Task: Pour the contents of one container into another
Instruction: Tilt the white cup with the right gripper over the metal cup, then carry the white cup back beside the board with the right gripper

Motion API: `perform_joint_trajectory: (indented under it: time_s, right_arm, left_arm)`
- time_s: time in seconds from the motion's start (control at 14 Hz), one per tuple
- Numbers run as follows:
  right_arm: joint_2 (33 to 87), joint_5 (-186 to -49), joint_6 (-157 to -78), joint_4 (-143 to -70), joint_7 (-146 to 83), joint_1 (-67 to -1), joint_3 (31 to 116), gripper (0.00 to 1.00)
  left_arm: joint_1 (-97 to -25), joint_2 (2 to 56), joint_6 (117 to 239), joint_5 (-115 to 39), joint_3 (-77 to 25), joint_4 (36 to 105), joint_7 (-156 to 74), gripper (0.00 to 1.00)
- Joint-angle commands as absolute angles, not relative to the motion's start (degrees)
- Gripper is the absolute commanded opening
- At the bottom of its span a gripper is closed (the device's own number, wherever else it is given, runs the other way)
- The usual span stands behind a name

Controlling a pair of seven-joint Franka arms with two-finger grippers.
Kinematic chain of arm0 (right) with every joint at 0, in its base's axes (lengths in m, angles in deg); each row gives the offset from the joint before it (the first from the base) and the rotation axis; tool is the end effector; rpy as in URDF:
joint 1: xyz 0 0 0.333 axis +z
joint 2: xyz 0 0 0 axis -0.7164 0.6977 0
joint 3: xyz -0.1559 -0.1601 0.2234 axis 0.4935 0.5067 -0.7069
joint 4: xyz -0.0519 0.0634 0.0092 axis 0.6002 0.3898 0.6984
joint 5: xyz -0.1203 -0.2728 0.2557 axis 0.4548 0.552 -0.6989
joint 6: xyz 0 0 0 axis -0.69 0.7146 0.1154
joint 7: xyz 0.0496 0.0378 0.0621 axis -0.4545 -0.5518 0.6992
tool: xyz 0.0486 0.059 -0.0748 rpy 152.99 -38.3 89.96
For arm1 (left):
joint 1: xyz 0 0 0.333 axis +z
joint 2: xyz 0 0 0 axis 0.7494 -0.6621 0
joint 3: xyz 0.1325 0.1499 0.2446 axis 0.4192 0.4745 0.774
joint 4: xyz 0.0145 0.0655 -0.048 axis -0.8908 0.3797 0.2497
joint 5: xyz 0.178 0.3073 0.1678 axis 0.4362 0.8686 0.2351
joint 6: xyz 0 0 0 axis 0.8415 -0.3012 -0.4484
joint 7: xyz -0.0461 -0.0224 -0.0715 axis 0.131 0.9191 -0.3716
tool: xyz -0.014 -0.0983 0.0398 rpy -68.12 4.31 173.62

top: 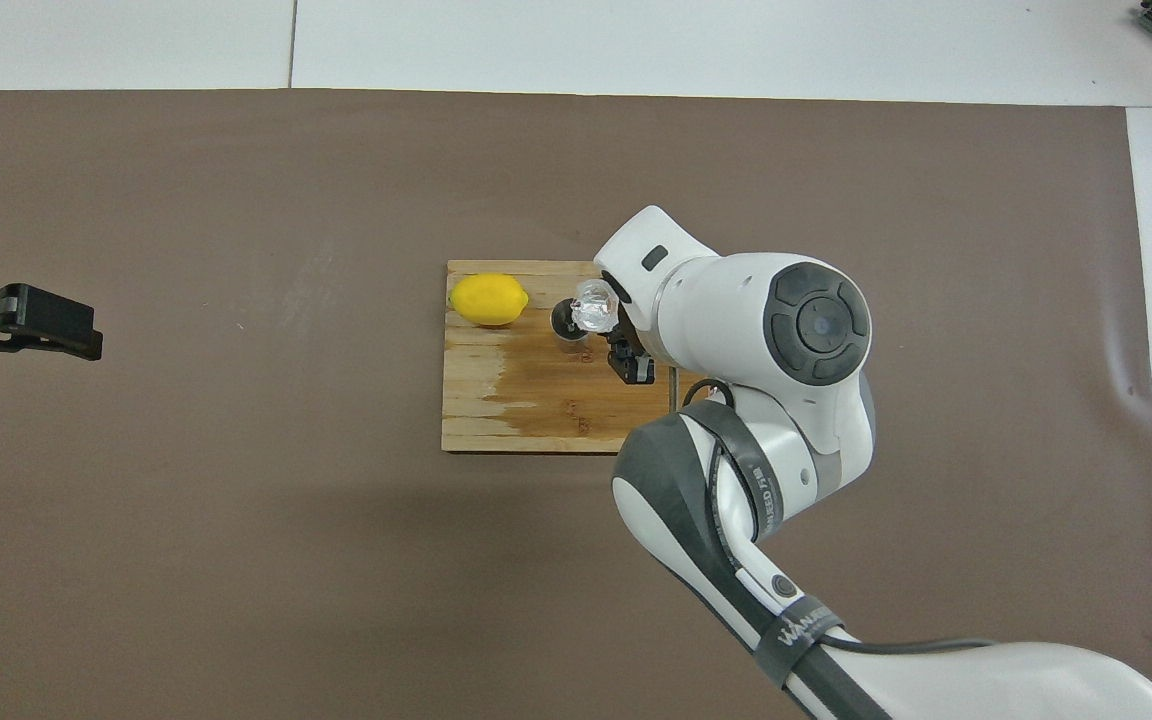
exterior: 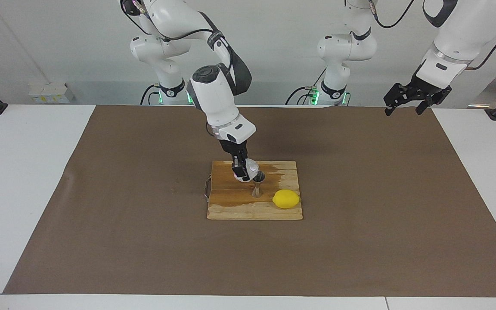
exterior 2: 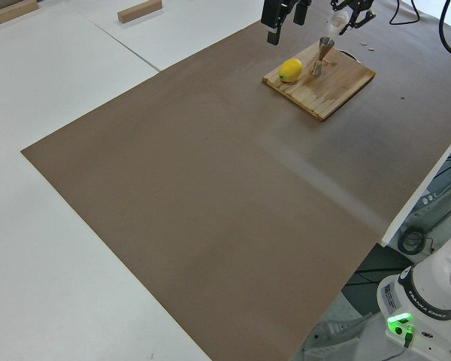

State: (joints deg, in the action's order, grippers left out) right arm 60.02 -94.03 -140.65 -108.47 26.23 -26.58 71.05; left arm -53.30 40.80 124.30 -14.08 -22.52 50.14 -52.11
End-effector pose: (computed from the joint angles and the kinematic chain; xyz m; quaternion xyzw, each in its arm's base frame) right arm 0.5765 0.3107 0.4293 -0.7003 -0.6875 -0.1921 0.0096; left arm 0.5348 -0.0408 0.6377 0.9995 0.0018 -0.0284 0.0111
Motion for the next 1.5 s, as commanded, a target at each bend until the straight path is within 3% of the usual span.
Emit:
perform_joint_trajectory:
  time_s: [0.0,0.21,0.93,1.14,1.42]
  right_arm:
    - [60.7,-91.2,-141.5,-108.0,25.1,-26.3,71.1,0.00]
    - [60.7,-85.7,-140.7,-108.0,25.4,-26.2,71.0,0.00]
    - [60.7,-86.9,-141.2,-107.9,26.6,-27.4,70.8,0.00]
    - [60.0,-95.2,-140.8,-108.0,31.2,-28.3,70.6,0.00]
    - [59.0,-116.4,-138.5,-108.5,45.7,-32.3,70.7,0.00]
  left_arm:
    - [-53.0,41.0,124.4,-13.8,-22.6,50.5,-52.7,1.00]
    - [-52.9,41.0,124.4,-13.8,-22.6,50.5,-52.7,1.00]
    - [-53.0,41.0,124.4,-13.8,-22.6,50.5,-52.7,1.00]
    - [-53.0,41.0,124.4,-13.8,-22.6,50.5,-52.7,1.00]
    - [-52.9,41.0,124.4,-13.8,-22.6,50.5,-52.7,1.00]
